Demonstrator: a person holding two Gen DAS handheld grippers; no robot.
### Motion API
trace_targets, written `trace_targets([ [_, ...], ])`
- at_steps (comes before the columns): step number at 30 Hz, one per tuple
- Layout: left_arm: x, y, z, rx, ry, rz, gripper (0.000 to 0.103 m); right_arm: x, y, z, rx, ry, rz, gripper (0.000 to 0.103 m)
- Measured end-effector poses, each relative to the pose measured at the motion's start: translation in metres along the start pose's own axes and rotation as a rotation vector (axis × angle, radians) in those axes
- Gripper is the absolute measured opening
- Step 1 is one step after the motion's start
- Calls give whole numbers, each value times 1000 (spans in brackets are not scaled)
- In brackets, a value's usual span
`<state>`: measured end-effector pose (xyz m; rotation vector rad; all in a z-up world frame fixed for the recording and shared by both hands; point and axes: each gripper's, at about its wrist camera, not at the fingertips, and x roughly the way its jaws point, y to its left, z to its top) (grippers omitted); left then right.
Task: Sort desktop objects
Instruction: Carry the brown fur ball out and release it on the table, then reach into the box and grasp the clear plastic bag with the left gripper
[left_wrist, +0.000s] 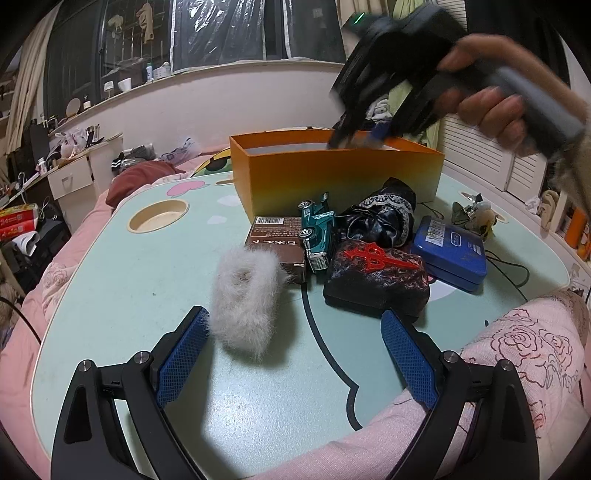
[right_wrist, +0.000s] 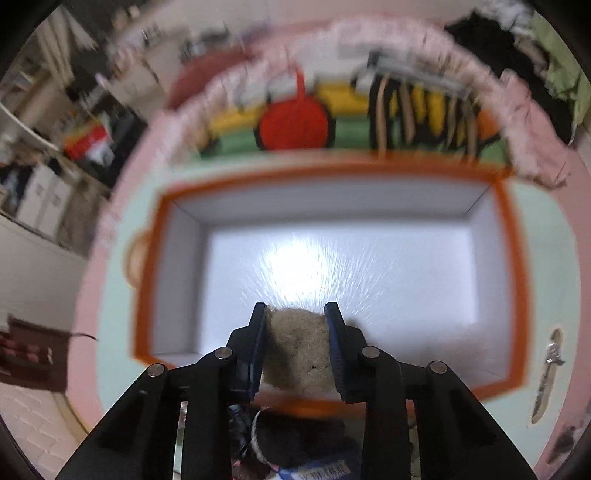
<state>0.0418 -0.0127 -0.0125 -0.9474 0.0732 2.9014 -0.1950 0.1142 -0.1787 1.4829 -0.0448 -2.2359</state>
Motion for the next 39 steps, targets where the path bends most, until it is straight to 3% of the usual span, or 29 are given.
trace_targets([
  [3, 0, 0, 0, 0, 0, 1, 94, -52, 3, -28, -57, -130, 22, 30],
  [6, 0, 0, 0, 0, 0, 0, 94, -73, 6, -67, -102, -175, 14, 30],
  [13, 0, 1, 0, 0, 0, 0, 94, -19, -29, -87, -52, -140, -70, 35],
  [15, 0, 0, 0, 0, 0, 0, 94, -17, -34, -91, -28, -215, -31, 41],
  [19, 0, 1, 0, -1, -1, 0, 94, -38, -28, -123, -60, -402, -50, 77],
  [20, 0, 1, 0, -1, -1, 0, 94, -41, -25, -134, -77, -420, -57, 82],
  [22, 0, 0, 0, 0, -1, 1, 94, -46, -20, -166, -116, -451, -82, 83],
  [25, 0, 1, 0, -1, -1, 1, 94, -45, -17, -206, -160, -468, -120, 85],
  [28, 0, 0, 0, -1, -1, 0, 94, -29, -22, -236, -195, -455, -173, 95],
  [29, 0, 1, 0, -1, -1, 0, 94, -13, -23, -240, -209, -421, -200, 99],
  [31, 1, 1, 0, 2, 0, 3, 94, -9, -34, -244, -170, -459, -155, 103],
  [39, 0, 1, 0, -1, -1, 4, 94, -8, -36, -243, -179, -454, -166, 103],
])
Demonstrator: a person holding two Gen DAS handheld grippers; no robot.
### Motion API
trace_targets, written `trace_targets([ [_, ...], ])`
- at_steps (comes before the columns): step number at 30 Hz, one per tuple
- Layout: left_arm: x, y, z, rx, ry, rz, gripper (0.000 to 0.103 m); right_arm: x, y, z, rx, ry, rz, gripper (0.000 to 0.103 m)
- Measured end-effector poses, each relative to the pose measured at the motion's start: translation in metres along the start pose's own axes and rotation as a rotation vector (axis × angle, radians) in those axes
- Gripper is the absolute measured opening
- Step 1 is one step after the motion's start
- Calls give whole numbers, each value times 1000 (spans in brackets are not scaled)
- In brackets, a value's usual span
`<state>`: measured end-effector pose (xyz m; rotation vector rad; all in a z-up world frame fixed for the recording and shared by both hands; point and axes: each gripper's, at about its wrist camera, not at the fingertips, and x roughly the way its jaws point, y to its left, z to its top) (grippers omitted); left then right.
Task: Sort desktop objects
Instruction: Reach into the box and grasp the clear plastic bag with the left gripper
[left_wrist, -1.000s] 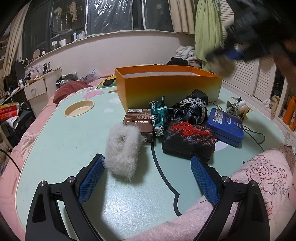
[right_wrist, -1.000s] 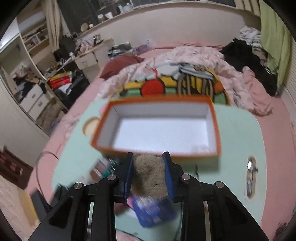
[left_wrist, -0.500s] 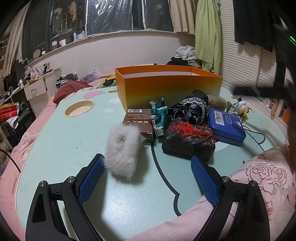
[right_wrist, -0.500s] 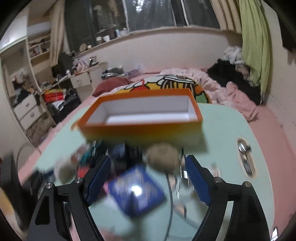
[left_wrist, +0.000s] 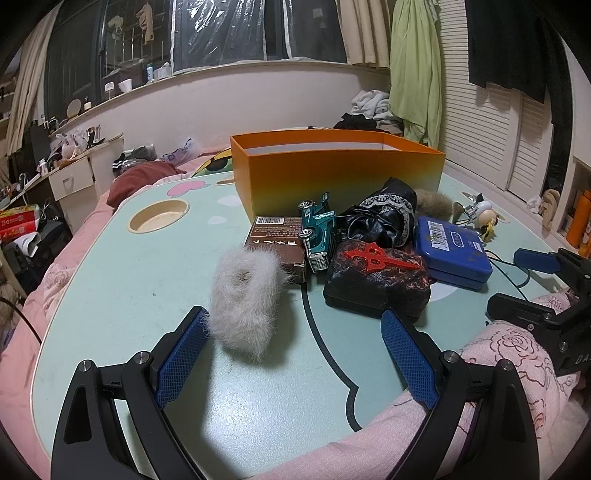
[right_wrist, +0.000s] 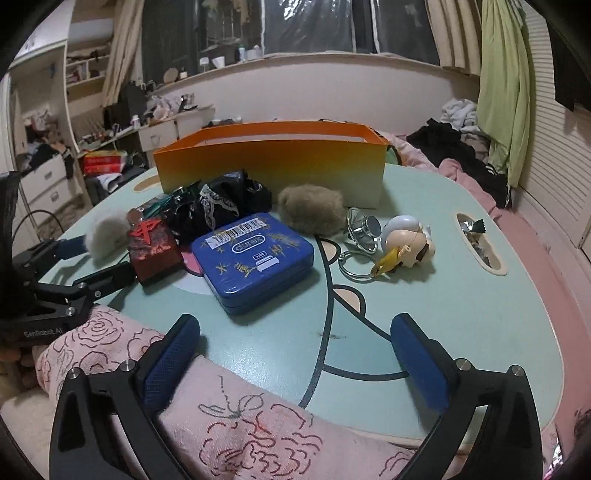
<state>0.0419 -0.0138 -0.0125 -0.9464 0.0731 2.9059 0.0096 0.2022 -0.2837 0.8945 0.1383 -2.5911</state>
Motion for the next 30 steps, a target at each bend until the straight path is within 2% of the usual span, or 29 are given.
trace_targets([
  [7, -1, 1, 1, 5, 10, -5, 94, -1, 1, 1, 0, -1, 0, 103],
  [10, -4, 7, 14, -11, 80, -51, 94, -1, 1, 0, 0, -2, 1, 103],
  [14, -42, 5, 69, -43, -19, -157, 94, -1, 1, 0, -2, -2, 0, 103],
  [16, -45, -7, 110, -35, -12, -197, 93, -3, 2, 0, -3, -2, 0, 103],
  [17, -38, -15, 134, -45, 12, -226, 92, -3, 2, 0, -1, -3, 1, 103],
  [19, -12, -27, 170, -71, 90, -279, 74, -4, 4, 0, -2, -3, 1, 103],
  [20, 9, -34, 185, -87, 161, -305, 71, -4, 4, 0, -2, -3, 0, 103],
  [21, 44, -44, 202, -109, 279, -348, 66, -3, 4, 1, -3, -3, -1, 103],
  [22, 68, -51, 209, -126, 361, -377, 59, -3, 4, 0, -3, -3, -1, 103],
  [24, 119, -65, 214, -177, 524, -417, 56, -4, 5, 0, -3, -3, 0, 103],
  [26, 148, -80, 210, -165, 607, -416, 55, -4, 6, 1, -3, -4, 0, 103],
  [27, 162, -86, 207, -160, 637, -397, 50, -4, 6, 1, -2, -5, 1, 103],
  [28, 170, -87, 206, -194, 632, -406, 49, -5, 7, 2, -1, -3, 2, 103],
  [30, 183, -88, 204, -223, 671, -395, 46, -4, 7, 4, -2, -6, 3, 103],
])
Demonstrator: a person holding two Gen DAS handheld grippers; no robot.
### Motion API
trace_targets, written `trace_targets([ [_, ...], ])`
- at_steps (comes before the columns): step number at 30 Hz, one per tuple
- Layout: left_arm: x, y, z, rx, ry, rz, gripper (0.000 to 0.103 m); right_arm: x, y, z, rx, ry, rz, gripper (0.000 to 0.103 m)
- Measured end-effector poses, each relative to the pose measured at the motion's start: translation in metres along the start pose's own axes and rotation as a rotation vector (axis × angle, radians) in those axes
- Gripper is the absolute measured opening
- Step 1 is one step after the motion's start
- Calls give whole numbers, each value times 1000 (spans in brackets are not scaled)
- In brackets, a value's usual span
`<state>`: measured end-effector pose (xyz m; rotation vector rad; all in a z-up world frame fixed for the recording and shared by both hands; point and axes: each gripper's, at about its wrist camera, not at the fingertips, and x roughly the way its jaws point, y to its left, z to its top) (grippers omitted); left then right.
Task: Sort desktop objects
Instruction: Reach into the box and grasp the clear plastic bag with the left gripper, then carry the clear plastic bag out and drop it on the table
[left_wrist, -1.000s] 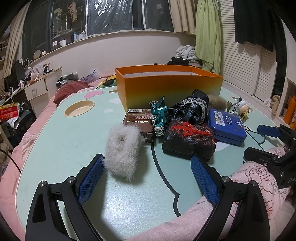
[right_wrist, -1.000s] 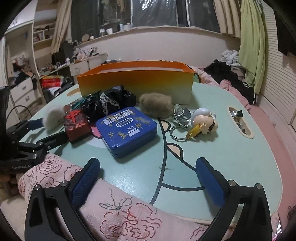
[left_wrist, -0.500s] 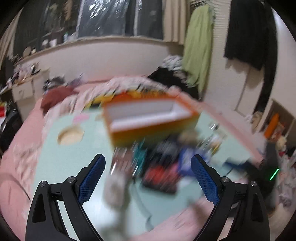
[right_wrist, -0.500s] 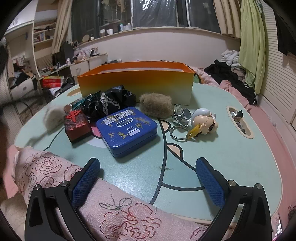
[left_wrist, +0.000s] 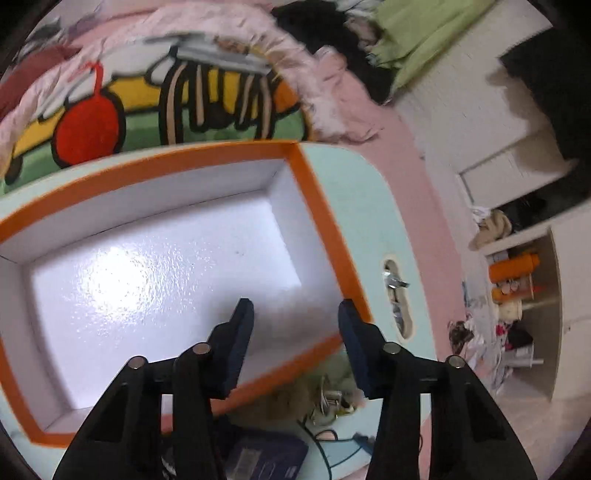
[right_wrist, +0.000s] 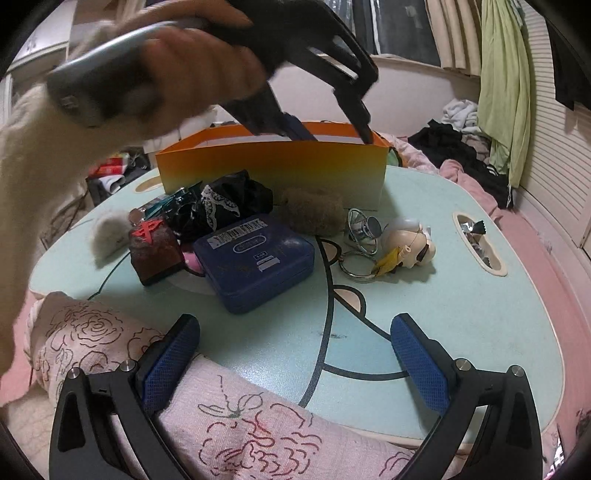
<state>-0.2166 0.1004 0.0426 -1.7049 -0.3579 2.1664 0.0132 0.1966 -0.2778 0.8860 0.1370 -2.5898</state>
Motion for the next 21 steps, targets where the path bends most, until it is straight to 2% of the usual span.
trace_targets([
  [5, 25, 6, 4, -38, 80, -48, 45, 1, 0, 1, -1, 0, 1, 103],
  [6, 31, 7, 2, -25, 93, -49, 48, 1, 0, 1, 0, 0, 2, 103],
  [8, 34, 11, 1, -30, 77, -106, 41, 1, 1, 0, 5, 2, 6, 103],
  [10, 33, 13, 1, -34, 68, -111, 32, 1, 2, 1, 5, 1, 7, 103],
  [13, 32, 18, 0, -35, 62, -149, 30, 1, 3, 0, 5, 1, 5, 103],
  [17, 22, 24, 0, -30, -12, -142, 29, 1, 2, 0, 5, -3, 6, 103],
  [21, -32, 27, -12, 5, -142, -253, 29, 0, 2, 0, 5, -2, 6, 103],
])
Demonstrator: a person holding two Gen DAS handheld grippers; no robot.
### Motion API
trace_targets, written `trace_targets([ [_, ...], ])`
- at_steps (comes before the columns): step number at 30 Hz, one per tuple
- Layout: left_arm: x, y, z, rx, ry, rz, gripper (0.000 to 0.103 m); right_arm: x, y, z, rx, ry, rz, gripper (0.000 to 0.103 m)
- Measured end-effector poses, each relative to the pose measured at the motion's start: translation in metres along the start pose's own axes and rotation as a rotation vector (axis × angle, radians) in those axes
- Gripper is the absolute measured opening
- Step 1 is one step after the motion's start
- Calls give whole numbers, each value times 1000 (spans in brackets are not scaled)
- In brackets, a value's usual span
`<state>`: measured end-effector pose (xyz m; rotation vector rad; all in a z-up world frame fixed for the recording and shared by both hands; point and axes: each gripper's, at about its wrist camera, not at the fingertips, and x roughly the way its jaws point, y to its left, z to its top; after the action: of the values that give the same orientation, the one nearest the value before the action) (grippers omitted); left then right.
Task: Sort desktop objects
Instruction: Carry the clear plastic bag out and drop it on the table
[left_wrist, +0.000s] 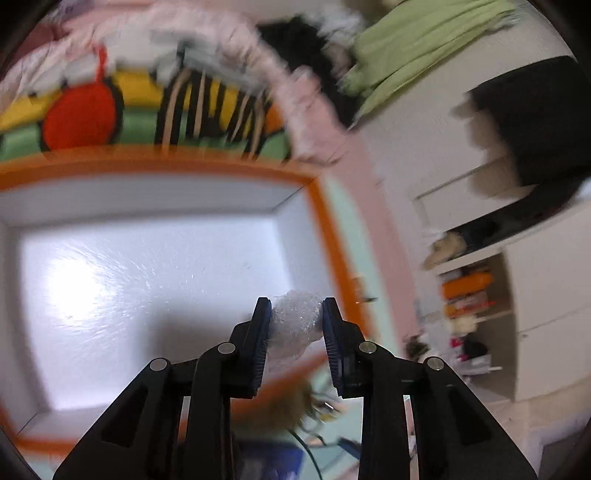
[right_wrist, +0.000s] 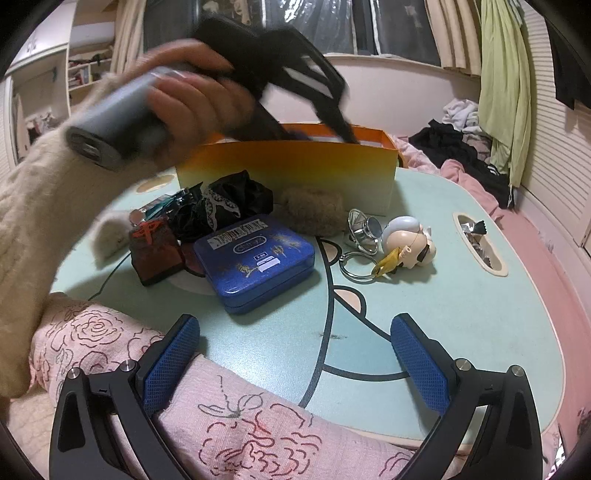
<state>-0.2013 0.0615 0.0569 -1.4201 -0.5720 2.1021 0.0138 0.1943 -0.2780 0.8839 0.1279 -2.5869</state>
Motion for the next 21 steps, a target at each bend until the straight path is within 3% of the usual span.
trace_targets([
  [4, -61, -24, -32, 134, -111, 14, 30, 0, 1, 0, 0, 0, 0, 103],
  [7, -78, -28, -64, 186, -131, 87, 32, 0, 0, 0, 0, 0, 1, 103],
  [8, -83, -22, -71, 186, -150, 106, 35, 0, 0, 0, 0, 0, 0, 103],
  [10, -85, -14, -79, 184, -197, 130, 60, 0, 0, 0, 0, -1, 1, 103],
  [14, -103, 4, -88, 159, -364, 151, 63, 0, 0, 0, 0, 0, 0, 103],
  [18, -125, 5, -123, 214, -379, 152, 67, 0, 1, 0, 0, 0, 0, 103],
  [21, -132, 3, -165, 308, -410, 273, 77, -1, 0, 0, 0, -1, 0, 103],
])
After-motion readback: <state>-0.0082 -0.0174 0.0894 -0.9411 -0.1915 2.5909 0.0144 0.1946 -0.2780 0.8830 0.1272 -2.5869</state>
